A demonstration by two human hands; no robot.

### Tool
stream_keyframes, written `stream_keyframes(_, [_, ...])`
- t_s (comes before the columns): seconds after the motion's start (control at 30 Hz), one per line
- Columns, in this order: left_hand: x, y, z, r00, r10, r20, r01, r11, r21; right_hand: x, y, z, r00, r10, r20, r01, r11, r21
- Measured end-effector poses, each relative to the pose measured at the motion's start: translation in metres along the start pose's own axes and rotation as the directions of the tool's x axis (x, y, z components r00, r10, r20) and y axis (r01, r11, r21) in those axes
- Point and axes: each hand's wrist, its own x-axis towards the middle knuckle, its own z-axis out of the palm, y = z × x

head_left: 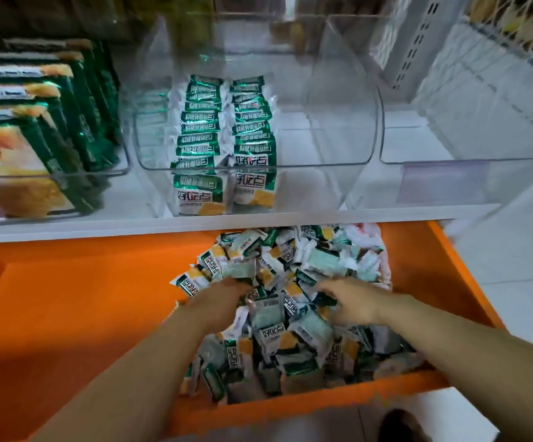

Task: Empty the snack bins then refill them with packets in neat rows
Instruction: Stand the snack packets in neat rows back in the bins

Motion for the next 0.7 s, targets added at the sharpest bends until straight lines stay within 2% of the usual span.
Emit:
stream_keyframes(0.17, [0.018, -0.021, 0.012, 0.997, -0.046, 0.067, 0.033, 0.982, 0.184, 0.025, -0.010, 0.020, 0.995, -0.016, 0.097, 0.025, 0.996, -0.089])
stream_keyframes(0.3, [0.027, -0.025, 0.019, 0.993, -0.057, 0.105, 0.033, 0.974, 0.222, 0.031, -0.012, 0.024, 0.991, -0.039, 0.130, 0.064, 0.980, -0.189])
stream_keyframes(0.47, [0.033, -0.024, 0.022, 0.999, -0.018, 0.041, 0.003, 0.943, 0.333, 0.031, -0.015, 0.025, 0.986, -0.059, 0.157, 0.102, 0.956, -0.276])
stream_keyframes(0.53, [0.032, -0.026, 0.020, 1.000, -0.023, 0.020, 0.015, 0.942, 0.336, 0.031, -0.015, 0.025, 0.987, -0.084, 0.140, 0.117, 0.962, -0.247])
stream_keyframes(0.6, [0.030, -0.028, 0.018, 1.000, -0.016, 0.026, 0.008, 0.954, 0.298, 0.031, -0.012, 0.025, 0.992, -0.098, 0.073, 0.108, 0.984, -0.143])
stream_keyframes(0.7, [0.021, -0.028, 0.011, 0.998, -0.062, 0.005, 0.061, 0.993, 0.102, 0.023, -0.011, 0.017, 0.985, -0.123, -0.121, 0.130, 0.990, 0.054])
